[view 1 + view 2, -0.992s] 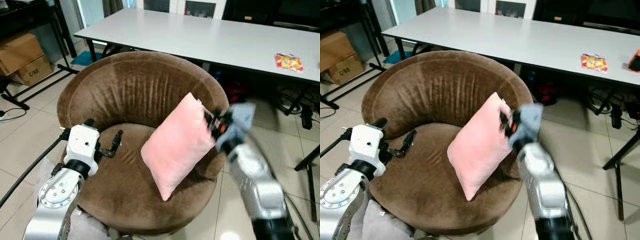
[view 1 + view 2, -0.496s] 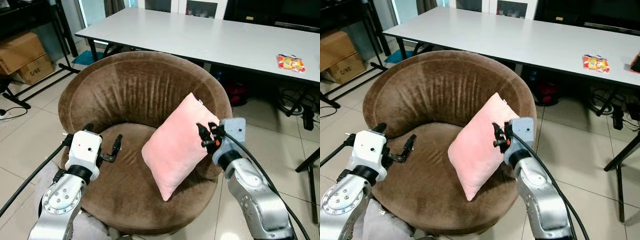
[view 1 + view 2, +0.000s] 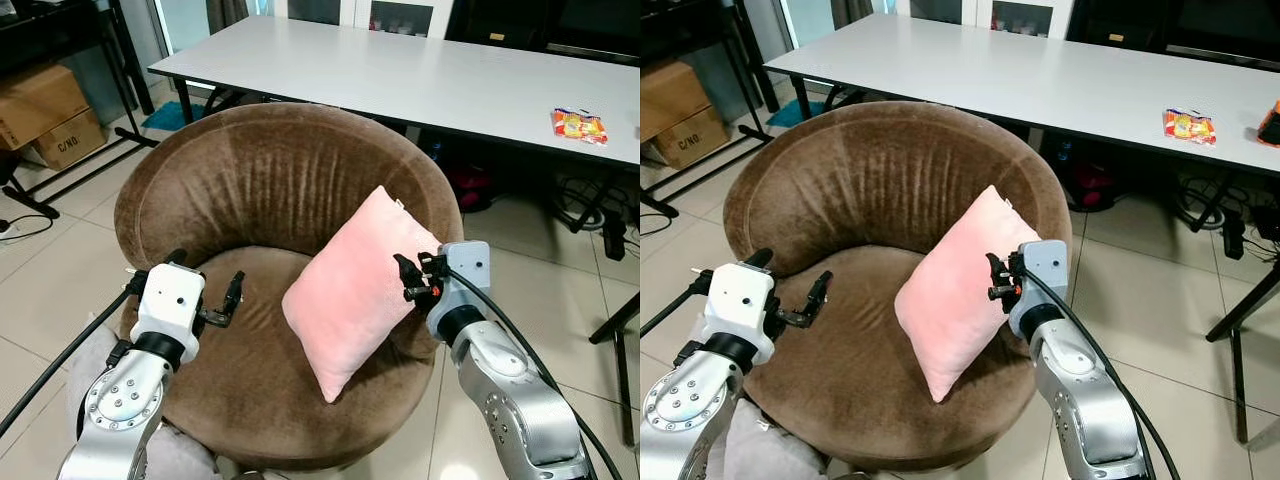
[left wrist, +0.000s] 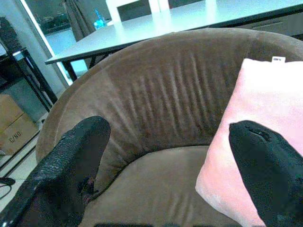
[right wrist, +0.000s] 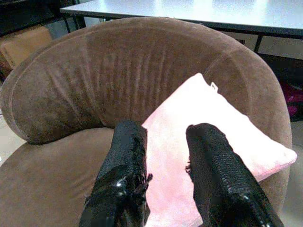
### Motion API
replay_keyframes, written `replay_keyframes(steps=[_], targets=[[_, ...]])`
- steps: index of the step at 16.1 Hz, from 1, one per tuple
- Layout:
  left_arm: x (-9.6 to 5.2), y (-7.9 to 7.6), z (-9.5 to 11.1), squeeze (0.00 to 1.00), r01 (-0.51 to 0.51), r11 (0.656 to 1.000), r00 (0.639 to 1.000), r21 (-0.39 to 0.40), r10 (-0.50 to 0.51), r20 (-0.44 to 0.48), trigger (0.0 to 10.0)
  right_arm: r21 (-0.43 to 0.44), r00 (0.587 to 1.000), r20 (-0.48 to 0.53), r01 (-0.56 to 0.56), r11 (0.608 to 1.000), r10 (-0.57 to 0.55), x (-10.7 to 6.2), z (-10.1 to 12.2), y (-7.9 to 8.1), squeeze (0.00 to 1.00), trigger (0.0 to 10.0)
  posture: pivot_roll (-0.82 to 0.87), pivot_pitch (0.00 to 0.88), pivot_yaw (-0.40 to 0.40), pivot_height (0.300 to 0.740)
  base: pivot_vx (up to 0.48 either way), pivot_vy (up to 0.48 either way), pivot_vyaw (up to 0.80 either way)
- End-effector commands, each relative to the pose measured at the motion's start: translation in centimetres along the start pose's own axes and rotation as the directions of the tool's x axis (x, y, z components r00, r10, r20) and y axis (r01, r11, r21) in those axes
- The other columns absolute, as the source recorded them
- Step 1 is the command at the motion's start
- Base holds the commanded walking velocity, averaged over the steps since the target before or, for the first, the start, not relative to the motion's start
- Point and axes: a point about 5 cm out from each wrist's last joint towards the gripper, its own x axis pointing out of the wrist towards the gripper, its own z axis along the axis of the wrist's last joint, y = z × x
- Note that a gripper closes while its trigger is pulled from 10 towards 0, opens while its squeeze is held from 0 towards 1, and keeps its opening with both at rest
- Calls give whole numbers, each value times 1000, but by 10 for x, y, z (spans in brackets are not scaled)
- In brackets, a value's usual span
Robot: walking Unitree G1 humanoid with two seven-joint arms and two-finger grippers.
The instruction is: Move the pillow to the sofa from floor
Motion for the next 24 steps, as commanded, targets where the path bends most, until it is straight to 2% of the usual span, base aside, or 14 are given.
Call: replay_keyframes(steps=[1,17,20,24], targets=[[-1,-1,1,0,4,1000,1000,11,-4,9,10000,0,1000,14,22,1000,-22,-1,4,-4,0,10000,19,0,8,740,-255,0,0],[2,0,1,0,2,1000,1000,25,-2,13,10000,-9,999,6,54,998,-54,2,5,-8,0,10000,18,0,11,740,-264,0,0],[2,3,2,0,-38,999,999,-1,38,27,10000,-10,998,8,55,998,-55,2,4,-8,0,10000,18,0,10,740,0,0,0],[1,1,1,0,-31,999,999,-16,31,19,10000,-19,998,0,60,998,-60,2,3,-10,0,10000,18,0,9,740,0,0,0]])
